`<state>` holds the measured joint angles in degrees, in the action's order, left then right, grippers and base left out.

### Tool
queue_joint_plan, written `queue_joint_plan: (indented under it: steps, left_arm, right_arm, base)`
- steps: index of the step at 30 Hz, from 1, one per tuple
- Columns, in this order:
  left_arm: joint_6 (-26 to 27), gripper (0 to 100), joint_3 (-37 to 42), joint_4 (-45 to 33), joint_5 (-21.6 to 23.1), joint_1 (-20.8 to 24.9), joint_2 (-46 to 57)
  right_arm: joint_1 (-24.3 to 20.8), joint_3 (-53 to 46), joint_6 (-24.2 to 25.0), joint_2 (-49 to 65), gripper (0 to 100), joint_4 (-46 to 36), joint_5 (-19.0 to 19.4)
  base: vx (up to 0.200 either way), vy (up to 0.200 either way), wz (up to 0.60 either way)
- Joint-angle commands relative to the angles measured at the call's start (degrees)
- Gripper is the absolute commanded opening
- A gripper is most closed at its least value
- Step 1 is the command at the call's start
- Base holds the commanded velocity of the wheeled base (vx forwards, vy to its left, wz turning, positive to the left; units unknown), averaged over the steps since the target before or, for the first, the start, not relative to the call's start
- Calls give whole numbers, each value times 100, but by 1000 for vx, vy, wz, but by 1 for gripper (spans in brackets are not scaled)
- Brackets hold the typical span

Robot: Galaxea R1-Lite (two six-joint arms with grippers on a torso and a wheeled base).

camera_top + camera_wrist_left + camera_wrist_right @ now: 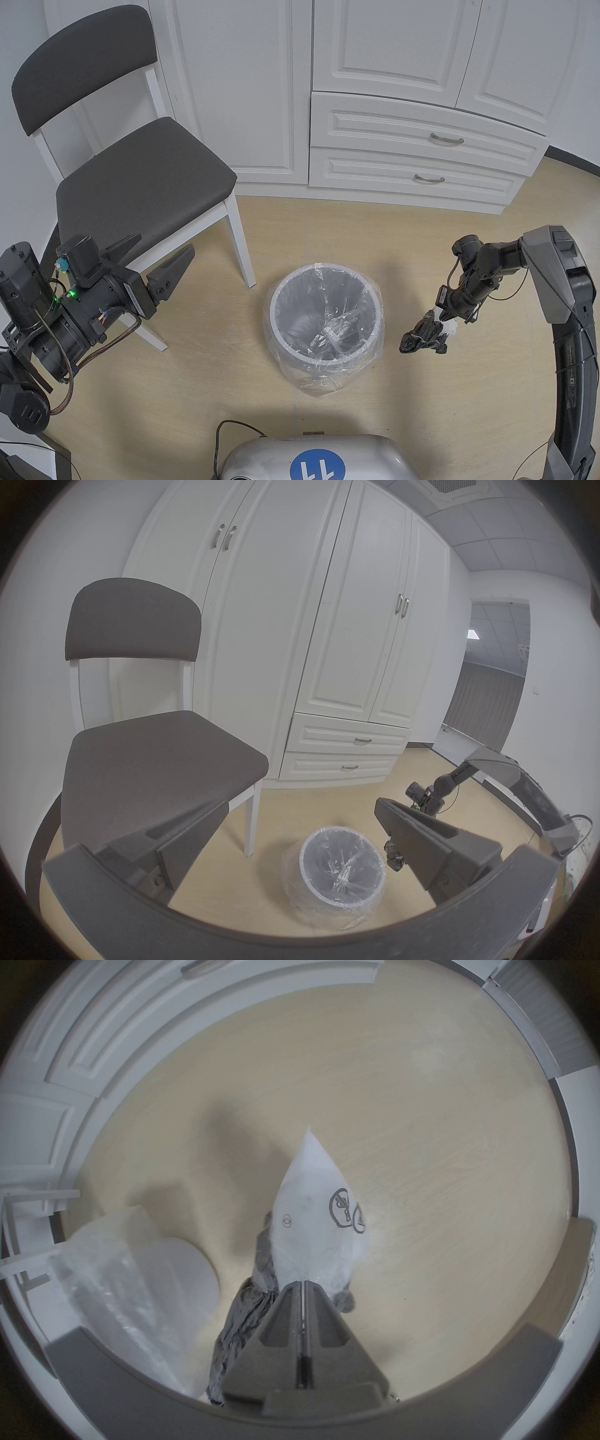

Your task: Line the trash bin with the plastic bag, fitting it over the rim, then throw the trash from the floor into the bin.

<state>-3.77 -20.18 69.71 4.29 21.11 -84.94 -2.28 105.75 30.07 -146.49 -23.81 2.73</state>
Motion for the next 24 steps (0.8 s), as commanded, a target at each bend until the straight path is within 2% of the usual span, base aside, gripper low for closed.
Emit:
queue_joint_plan:
  steps: [1, 8, 16, 24]
  left_arm:
    - [-1, 100, -13, -10, 2, 7, 118]
    - [-1, 100, -13, -10, 2, 7, 127]
    - [-1, 100, -13, -10, 2, 7, 171]
    - [-1, 100, -22, -10, 2, 7, 180]
  right_arm:
    - [17, -90, 34, 886, 0, -300, 210]
    - [-62, -529, 51, 1853, 0, -326, 421]
    - [-370, -1048, 51, 2793, 0, -282, 421]
    - [-554, -1268, 42, 3180, 0, -282, 404]
  base:
    - [0, 0, 0]
    - [0, 0, 0]
    - [0, 0, 0]
    - [0, 0, 0]
